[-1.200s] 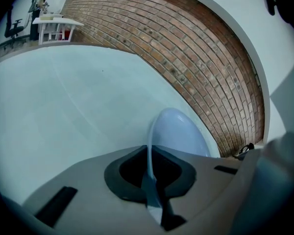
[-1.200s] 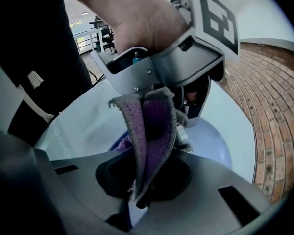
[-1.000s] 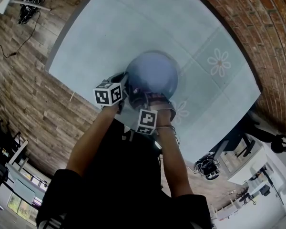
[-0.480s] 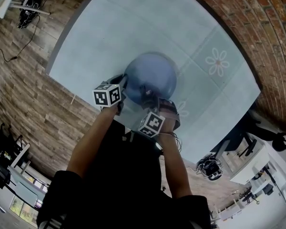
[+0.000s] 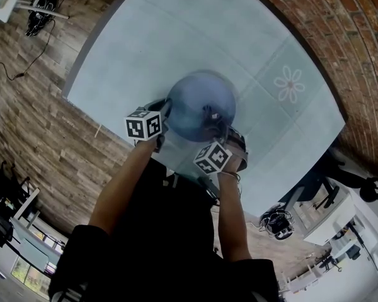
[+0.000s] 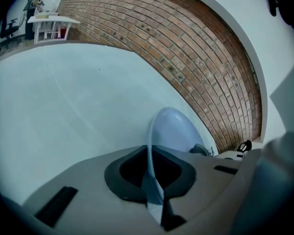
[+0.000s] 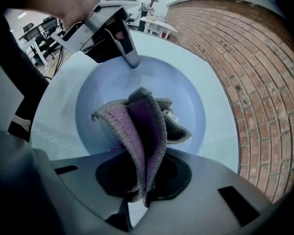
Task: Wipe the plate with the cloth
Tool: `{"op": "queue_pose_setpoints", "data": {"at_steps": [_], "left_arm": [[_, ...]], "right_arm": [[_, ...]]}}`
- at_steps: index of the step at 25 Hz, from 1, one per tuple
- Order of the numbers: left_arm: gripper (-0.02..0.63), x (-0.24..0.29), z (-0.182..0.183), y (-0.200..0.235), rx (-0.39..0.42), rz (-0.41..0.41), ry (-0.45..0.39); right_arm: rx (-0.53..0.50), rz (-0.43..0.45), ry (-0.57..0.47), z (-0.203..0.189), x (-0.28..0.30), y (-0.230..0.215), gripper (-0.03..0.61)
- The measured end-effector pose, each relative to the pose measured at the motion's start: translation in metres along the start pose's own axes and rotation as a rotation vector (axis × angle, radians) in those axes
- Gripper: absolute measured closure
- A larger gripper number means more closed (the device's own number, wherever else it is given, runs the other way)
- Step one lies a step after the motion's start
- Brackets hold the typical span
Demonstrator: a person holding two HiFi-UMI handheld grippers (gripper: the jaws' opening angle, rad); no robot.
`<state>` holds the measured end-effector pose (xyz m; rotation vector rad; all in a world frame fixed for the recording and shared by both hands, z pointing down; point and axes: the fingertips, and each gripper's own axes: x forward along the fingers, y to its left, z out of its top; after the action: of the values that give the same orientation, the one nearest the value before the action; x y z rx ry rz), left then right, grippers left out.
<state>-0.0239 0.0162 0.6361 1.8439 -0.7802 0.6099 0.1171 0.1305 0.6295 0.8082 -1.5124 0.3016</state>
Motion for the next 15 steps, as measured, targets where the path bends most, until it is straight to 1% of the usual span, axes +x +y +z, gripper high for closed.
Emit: {"op": "queue_pose_setpoints", "data": {"at_steps": [9,15], "left_arm": [[0.571,0.002,-0.002,-0.001,0.016,-0.024,0.022],[0.571,0.002,-0.001,-0.001,0.031,-0.043,0.040]], "right_arm": [[0.159,-0.042,-0.023,-0.005,0.008,-0.036,0.520],[0.167,-0.074,-0.024,0.003,0.015,-0.058,0.520]]}}
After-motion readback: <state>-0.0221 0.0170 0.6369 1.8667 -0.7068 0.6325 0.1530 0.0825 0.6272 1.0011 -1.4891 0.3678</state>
